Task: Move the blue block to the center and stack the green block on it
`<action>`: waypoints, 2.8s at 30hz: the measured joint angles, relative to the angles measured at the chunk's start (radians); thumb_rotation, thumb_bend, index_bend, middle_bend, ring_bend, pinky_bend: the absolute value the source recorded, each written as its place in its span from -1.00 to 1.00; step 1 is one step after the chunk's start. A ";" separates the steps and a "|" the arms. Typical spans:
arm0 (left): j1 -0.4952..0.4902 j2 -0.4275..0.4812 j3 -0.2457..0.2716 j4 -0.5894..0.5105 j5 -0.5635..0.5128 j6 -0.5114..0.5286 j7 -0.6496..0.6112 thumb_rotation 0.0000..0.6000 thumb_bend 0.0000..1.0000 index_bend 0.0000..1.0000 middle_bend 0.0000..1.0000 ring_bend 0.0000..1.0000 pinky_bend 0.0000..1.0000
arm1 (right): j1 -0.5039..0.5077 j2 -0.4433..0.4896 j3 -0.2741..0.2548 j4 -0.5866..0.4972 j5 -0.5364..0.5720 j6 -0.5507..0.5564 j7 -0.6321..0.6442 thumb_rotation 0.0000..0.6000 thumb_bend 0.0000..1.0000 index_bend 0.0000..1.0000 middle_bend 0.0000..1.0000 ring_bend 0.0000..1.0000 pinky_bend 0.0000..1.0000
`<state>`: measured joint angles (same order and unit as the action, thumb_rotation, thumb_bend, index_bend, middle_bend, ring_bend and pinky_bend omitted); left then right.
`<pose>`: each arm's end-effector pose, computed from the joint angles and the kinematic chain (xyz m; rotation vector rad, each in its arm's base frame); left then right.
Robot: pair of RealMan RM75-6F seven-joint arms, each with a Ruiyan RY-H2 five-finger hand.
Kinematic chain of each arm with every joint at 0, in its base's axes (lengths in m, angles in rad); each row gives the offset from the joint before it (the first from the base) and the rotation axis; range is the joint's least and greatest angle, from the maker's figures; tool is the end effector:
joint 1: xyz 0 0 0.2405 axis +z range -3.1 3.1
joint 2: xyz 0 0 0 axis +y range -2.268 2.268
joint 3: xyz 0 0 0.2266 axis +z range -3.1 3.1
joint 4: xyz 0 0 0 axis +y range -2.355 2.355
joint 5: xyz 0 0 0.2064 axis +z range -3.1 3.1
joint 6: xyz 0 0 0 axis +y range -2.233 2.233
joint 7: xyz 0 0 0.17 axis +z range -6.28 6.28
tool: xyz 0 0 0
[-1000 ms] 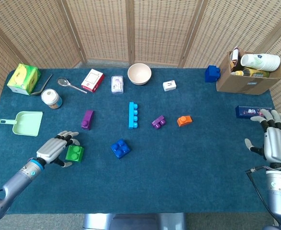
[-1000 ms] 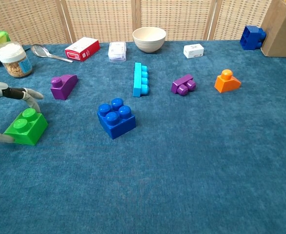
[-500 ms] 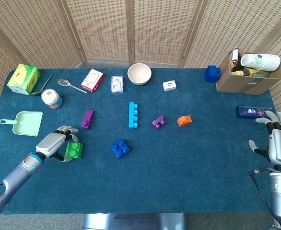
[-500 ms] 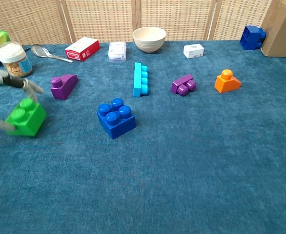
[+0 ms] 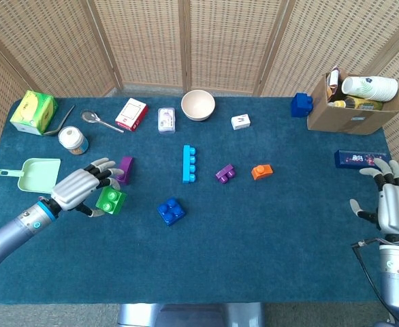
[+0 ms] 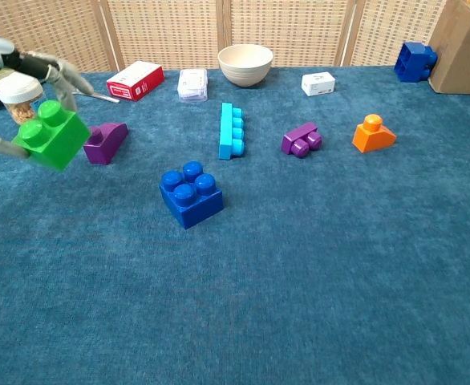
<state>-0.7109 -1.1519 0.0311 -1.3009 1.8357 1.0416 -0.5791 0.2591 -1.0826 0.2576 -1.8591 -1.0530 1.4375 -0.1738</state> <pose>-0.1900 0.3384 0.0788 -2.1706 -0.9324 -1.0079 -0.2437 -0.2752 0.1789 1.0837 -0.9961 0.9627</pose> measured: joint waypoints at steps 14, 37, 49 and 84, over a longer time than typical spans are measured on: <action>-0.126 -0.044 0.033 0.063 0.076 0.048 -0.067 1.00 -0.44 -0.09 -0.64 -0.93 -1.00 | -0.034 0.011 0.009 -0.010 0.001 0.025 0.021 1.00 -0.54 -0.43 -0.69 -1.00 -1.00; -0.292 -0.241 0.086 0.231 0.076 -0.006 -0.199 1.00 -0.44 -0.09 -0.65 -0.94 -1.00 | -0.057 0.014 0.029 0.005 0.034 0.026 0.021 1.00 -0.54 -0.45 -0.69 -1.00 -1.00; -0.341 -0.275 0.107 0.262 0.065 -0.017 -0.210 1.00 -0.44 -0.09 -0.67 -0.96 -1.00 | -0.065 0.014 0.034 0.017 0.038 0.022 0.033 1.00 -0.54 -0.45 -0.69 -1.00 -1.00; -0.422 -0.312 0.167 0.287 0.041 -0.056 -0.213 1.00 -0.44 -0.07 -0.70 -0.99 -1.00 | -0.099 0.015 0.042 0.031 0.026 0.038 0.069 1.00 -0.54 -0.47 -0.69 -1.00 -1.00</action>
<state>-1.1326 -1.4641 0.1981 -1.0135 1.8768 0.9860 -0.7922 0.1600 -1.0678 0.3000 -1.8278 -1.0270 1.4756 -0.1052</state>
